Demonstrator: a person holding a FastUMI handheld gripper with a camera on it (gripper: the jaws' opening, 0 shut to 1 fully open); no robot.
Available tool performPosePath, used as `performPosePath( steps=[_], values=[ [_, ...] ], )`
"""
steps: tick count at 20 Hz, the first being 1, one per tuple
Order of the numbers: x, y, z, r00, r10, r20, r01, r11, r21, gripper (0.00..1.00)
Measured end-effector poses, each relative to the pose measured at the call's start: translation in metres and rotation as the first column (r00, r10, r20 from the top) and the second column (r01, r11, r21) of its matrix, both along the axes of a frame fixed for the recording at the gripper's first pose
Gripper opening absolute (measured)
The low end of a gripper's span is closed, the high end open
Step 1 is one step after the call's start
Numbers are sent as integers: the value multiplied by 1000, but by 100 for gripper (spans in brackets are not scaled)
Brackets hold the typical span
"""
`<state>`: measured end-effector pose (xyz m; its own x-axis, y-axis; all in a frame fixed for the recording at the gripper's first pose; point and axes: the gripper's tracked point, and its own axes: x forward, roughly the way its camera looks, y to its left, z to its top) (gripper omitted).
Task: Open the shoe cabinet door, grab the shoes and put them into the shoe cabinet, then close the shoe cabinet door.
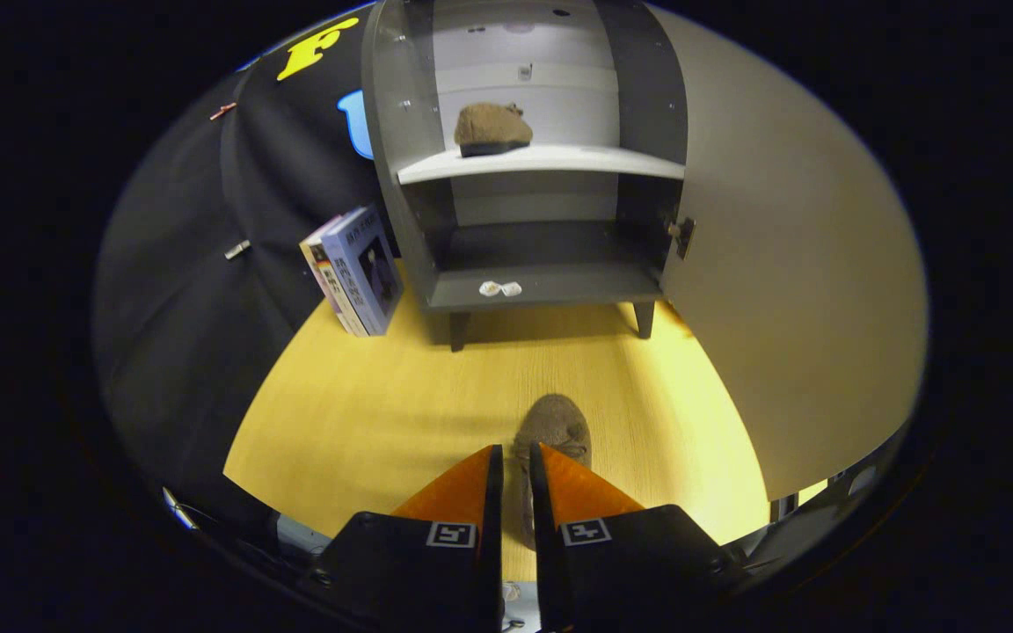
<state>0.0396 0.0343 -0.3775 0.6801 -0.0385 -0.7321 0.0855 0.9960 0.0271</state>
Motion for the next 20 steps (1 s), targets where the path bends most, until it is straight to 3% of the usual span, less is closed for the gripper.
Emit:
performPosePath(
  steps=[9,20],
  values=[
    [-5,-11,-116,986,-42,-162,42,999,-3,21],
    [22,-13,-161,984,-48,-173,54,998,33,25]
  ],
)
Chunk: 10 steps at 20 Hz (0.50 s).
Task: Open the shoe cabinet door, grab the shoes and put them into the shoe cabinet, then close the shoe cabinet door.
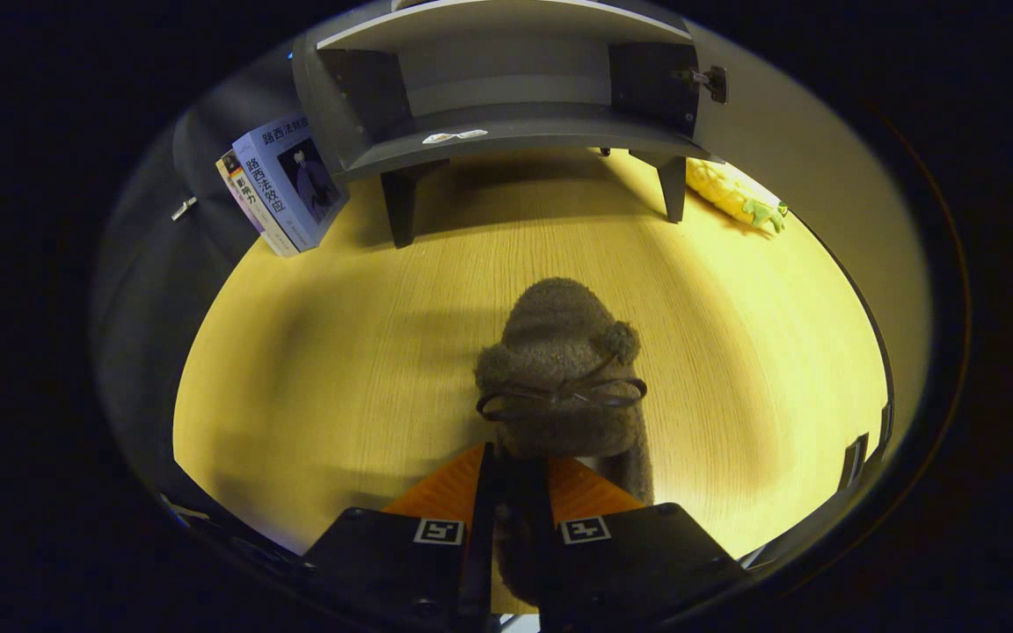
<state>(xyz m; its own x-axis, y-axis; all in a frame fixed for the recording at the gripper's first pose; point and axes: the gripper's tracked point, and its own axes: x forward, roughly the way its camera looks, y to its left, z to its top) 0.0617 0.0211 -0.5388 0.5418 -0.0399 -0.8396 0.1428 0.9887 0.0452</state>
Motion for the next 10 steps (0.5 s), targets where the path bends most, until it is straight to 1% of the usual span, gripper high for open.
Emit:
performPosePath(
  steps=[4,6,8,10],
  values=[
    [19,-4,-8,999,7,33,-6,1000,-7,25],
    [30,-7,-7,997,1,76,0,1000,-17,26],
    [44,-11,-9,991,-5,131,10,999,-36,24],
    [50,-13,-9,988,-5,155,14,998,-58,22]
  ],
)
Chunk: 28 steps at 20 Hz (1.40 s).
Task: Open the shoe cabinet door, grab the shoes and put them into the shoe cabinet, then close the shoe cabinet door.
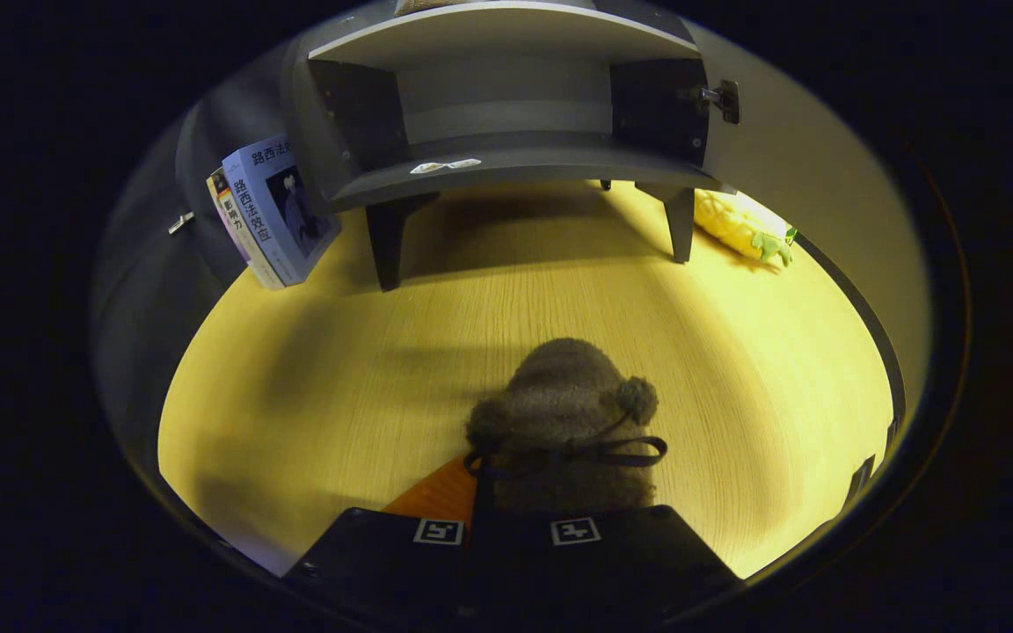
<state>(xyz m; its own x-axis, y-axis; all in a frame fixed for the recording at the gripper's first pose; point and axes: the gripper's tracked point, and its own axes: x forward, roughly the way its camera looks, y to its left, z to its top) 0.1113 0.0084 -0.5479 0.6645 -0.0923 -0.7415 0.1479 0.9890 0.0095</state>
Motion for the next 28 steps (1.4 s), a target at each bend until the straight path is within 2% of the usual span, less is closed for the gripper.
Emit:
performPosePath(
  steps=[4,7,12,15,20,28],
  values=[
    [11,-3,3,993,3,119,0,1000,-23,21],
    [18,-5,4,986,-22,167,20,1000,15,21],
    [20,-4,2,981,27,194,-17,998,-56,20],
    [22,-6,2,980,24,195,-15,999,-47,21],
    [21,-7,2,981,21,195,-12,999,-51,5],
    [14,0,7,984,56,168,-45,997,-65,5]
  ],
)
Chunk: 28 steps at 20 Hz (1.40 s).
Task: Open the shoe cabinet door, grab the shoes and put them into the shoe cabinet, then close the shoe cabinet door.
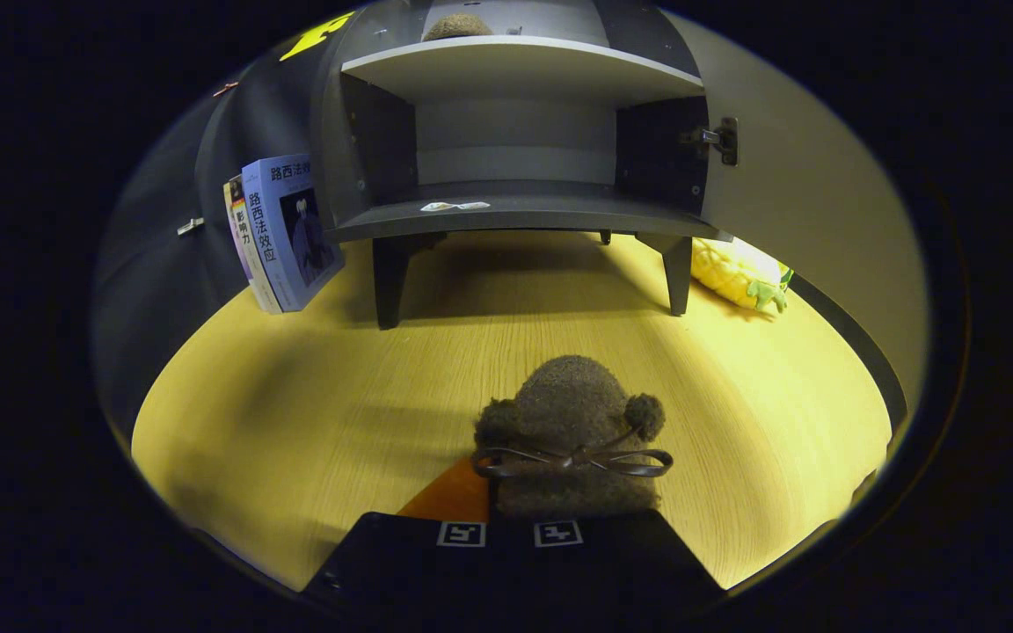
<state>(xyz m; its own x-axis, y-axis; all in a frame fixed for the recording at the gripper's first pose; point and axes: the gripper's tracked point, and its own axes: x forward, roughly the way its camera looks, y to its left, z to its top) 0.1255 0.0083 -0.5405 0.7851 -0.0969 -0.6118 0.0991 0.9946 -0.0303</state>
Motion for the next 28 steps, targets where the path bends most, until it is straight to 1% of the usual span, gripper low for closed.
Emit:
performPosePath(
  steps=[2,5,12,15,18,23,28],
  values=[
    [-4,4,17,1000,9,14,-9,1000,5,5],
    [-9,4,57,999,14,43,-13,1000,-12,5],
    [1,-1,168,990,-15,137,18,1000,-24,5],
    [15,1,222,977,-19,213,26,999,-33,5],
    [30,2,263,971,-29,237,35,999,-21,5],
    [53,5,313,966,-29,258,30,1000,1,5],
    [82,-2,362,956,-66,286,57,998,40,5]
  ],
)
